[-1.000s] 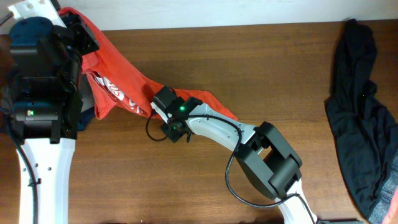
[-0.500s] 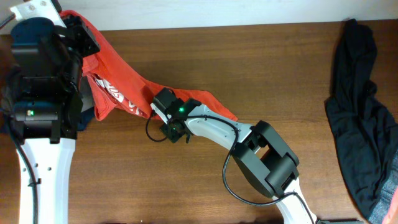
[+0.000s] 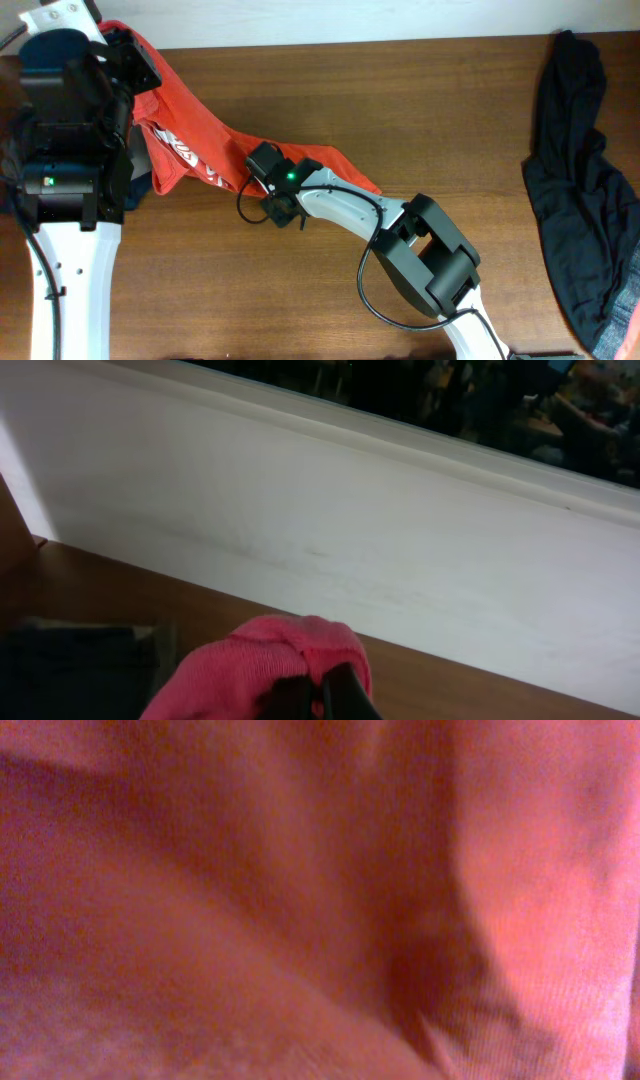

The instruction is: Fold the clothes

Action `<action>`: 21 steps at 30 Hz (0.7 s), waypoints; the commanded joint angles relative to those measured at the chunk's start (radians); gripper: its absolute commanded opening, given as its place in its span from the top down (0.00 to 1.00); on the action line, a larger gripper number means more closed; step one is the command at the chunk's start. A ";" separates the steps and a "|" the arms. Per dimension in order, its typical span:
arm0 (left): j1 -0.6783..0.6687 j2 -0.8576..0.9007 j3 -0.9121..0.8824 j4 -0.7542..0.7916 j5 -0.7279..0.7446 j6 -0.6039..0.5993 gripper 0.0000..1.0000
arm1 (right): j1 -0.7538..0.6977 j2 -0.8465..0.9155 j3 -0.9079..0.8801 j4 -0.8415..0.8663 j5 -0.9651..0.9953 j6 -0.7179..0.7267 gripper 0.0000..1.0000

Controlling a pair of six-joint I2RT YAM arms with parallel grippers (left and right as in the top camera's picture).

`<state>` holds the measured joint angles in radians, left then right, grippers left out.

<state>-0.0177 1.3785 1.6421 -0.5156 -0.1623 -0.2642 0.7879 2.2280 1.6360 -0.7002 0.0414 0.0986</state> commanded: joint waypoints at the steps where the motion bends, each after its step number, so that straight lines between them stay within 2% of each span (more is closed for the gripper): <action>1: -0.002 -0.010 0.023 0.005 -0.011 0.035 0.99 | 0.002 0.014 -0.029 -0.095 0.020 0.068 0.96; 10: -0.001 -0.010 0.023 -0.058 -0.017 0.036 0.99 | -0.011 -0.273 -0.029 -0.256 0.039 0.077 0.96; 13: -0.001 -0.010 0.023 -0.114 -0.019 0.086 1.00 | -0.044 -0.403 -0.029 -0.312 0.102 0.106 0.96; 21: -0.001 -0.010 0.023 -0.352 -0.080 0.106 0.99 | -0.289 -0.750 -0.029 -0.468 0.180 0.098 0.96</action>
<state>-0.0177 1.3785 1.6432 -0.8299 -0.1921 -0.1856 0.5972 1.5806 1.6016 -1.1358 0.1612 0.1993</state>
